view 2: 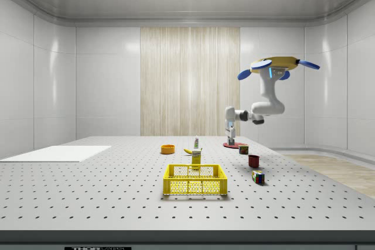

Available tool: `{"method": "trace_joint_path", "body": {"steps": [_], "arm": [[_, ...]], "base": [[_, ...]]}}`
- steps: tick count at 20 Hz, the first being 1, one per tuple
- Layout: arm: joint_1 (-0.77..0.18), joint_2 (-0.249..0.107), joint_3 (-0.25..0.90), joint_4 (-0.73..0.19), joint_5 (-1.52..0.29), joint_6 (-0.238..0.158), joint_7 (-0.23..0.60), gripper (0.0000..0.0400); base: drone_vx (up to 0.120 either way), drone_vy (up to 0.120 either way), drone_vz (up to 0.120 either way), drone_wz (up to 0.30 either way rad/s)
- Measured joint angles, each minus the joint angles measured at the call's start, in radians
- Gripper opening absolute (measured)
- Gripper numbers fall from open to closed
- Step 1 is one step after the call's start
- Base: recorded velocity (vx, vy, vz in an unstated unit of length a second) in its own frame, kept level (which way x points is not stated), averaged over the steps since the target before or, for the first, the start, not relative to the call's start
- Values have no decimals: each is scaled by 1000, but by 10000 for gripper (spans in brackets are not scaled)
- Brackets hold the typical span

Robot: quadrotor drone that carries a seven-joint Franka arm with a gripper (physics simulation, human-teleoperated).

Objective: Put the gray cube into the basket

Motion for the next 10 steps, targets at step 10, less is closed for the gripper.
{"method": "trace_joint_path", "body": {"steps": [10], "arm": [[-5,-20,3,1,9,19,4,250]], "base": [[116,120,104,0]]}}
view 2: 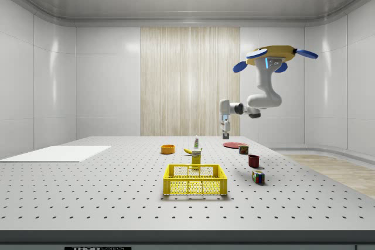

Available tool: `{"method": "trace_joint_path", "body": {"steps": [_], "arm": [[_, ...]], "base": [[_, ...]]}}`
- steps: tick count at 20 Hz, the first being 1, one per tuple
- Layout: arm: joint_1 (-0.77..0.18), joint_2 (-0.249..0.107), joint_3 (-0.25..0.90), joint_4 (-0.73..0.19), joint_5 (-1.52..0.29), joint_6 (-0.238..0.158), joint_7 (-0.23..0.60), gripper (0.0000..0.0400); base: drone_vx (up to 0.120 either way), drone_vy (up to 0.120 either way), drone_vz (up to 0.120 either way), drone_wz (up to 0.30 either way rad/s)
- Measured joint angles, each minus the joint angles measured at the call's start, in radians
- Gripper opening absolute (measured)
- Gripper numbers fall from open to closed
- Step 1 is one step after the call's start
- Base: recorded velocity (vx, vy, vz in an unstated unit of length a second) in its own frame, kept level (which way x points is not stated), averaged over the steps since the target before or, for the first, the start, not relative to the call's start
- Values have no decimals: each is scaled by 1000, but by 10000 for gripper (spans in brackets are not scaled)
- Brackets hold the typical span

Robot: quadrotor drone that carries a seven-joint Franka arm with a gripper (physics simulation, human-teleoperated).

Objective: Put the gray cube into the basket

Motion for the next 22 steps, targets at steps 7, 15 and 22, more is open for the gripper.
{"method": "trace_joint_path", "body": {"steps": [7,15,22], "arm": [[-3,-13,2,1,5,12,3,250],[-7,-26,4,1,11,24,5,250],[-9,-36,5,2,15,34,8,250]], "base": [[109,120,0,0],[120,120,0,0],[120,120,0,0]]}}
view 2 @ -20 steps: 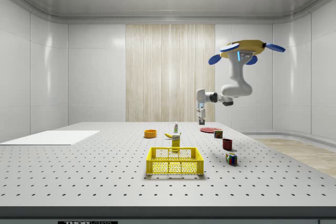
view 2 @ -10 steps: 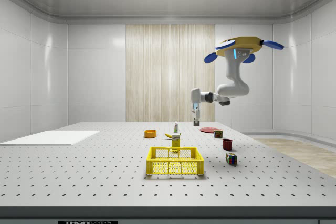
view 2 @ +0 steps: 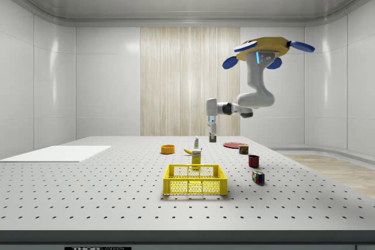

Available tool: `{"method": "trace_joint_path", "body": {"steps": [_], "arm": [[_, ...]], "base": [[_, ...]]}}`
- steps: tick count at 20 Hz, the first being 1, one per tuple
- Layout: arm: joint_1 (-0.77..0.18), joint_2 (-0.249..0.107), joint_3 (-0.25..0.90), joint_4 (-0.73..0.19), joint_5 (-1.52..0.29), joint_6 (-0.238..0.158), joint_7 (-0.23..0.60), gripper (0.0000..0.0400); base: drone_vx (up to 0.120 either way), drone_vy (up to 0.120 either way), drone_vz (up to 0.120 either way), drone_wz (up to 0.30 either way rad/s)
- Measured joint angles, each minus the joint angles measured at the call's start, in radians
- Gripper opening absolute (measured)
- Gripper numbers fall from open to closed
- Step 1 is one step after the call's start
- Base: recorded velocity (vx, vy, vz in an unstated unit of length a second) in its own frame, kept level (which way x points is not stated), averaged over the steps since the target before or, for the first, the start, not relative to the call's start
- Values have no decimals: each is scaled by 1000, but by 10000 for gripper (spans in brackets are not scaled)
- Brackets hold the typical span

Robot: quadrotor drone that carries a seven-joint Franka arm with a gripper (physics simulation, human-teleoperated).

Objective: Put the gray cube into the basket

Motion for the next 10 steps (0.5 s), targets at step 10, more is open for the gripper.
{"method": "trace_joint_path", "body": {"steps": [10], "arm": [[-3,-13,2,1,6,12,3,250]], "base": [[120,120,-88,0]]}}
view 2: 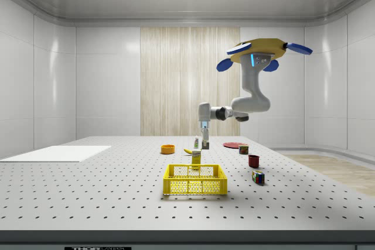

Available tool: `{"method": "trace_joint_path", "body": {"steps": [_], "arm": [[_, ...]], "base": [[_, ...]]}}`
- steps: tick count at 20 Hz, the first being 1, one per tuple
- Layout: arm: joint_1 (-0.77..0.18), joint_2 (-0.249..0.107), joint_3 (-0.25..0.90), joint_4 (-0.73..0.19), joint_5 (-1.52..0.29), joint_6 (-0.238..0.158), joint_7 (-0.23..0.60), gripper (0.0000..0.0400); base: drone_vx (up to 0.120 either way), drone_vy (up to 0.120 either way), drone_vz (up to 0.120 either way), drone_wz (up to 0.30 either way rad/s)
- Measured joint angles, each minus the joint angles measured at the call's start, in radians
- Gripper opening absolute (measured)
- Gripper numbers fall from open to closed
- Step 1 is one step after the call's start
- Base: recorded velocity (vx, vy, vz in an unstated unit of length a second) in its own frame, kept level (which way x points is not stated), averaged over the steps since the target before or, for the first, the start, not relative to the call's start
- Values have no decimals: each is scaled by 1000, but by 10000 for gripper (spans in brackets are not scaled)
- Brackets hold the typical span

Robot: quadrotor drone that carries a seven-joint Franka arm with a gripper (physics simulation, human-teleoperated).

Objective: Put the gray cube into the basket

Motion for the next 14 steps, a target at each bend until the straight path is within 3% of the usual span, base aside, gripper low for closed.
{"method": "trace_joint_path", "body": {"steps": [14], "arm": [[-4,-16,2,1,6,15,3,250]], "base": [[120,120,-120,0]]}}
